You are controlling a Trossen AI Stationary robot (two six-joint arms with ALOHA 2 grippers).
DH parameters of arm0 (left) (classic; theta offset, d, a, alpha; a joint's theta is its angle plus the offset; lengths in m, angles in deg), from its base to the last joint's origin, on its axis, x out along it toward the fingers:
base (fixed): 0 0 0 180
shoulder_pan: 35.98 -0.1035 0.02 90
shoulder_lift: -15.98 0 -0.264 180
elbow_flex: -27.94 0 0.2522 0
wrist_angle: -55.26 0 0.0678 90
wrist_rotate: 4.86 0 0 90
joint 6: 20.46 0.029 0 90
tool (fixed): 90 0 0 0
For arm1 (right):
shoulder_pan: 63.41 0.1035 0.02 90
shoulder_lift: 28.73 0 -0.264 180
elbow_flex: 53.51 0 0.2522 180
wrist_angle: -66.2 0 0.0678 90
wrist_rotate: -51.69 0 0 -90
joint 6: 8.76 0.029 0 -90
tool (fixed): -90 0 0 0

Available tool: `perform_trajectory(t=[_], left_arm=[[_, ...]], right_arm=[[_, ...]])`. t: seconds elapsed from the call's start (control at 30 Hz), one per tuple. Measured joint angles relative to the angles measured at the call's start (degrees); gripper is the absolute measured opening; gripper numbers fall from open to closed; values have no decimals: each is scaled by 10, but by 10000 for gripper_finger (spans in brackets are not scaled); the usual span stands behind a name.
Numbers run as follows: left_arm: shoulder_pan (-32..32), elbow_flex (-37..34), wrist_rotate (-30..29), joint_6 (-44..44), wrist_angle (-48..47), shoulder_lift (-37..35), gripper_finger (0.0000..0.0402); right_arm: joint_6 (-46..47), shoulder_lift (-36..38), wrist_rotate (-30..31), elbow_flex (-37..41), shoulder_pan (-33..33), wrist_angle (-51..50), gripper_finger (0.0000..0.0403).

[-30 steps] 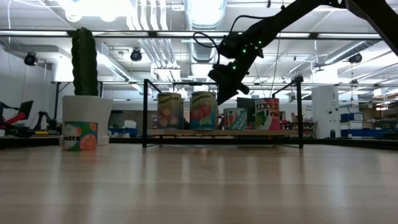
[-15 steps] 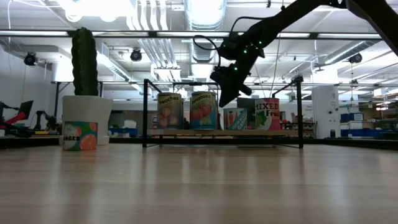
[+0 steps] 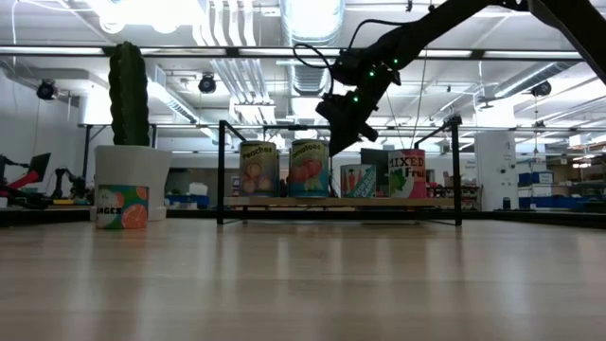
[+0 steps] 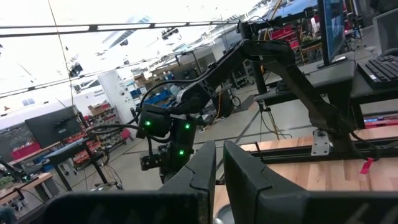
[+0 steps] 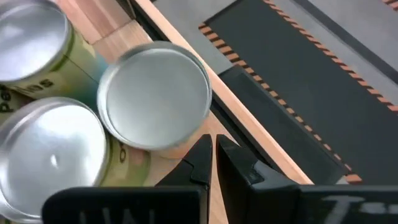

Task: Pick and place cans onto a shelf
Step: Put the canned pineapple on the shelf

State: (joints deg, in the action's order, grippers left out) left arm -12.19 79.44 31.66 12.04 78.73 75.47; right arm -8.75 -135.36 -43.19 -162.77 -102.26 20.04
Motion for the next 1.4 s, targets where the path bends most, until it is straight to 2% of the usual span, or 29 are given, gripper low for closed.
perform_trajectory(t=[0.33,1.4], left_arm=[[0,0,0,0,0,0,13],[0,0,0,0,0,0,13]], right_arm=[[0,-20,2,13,2,52,12],[-10,-19,-1,14,6,79,12]])
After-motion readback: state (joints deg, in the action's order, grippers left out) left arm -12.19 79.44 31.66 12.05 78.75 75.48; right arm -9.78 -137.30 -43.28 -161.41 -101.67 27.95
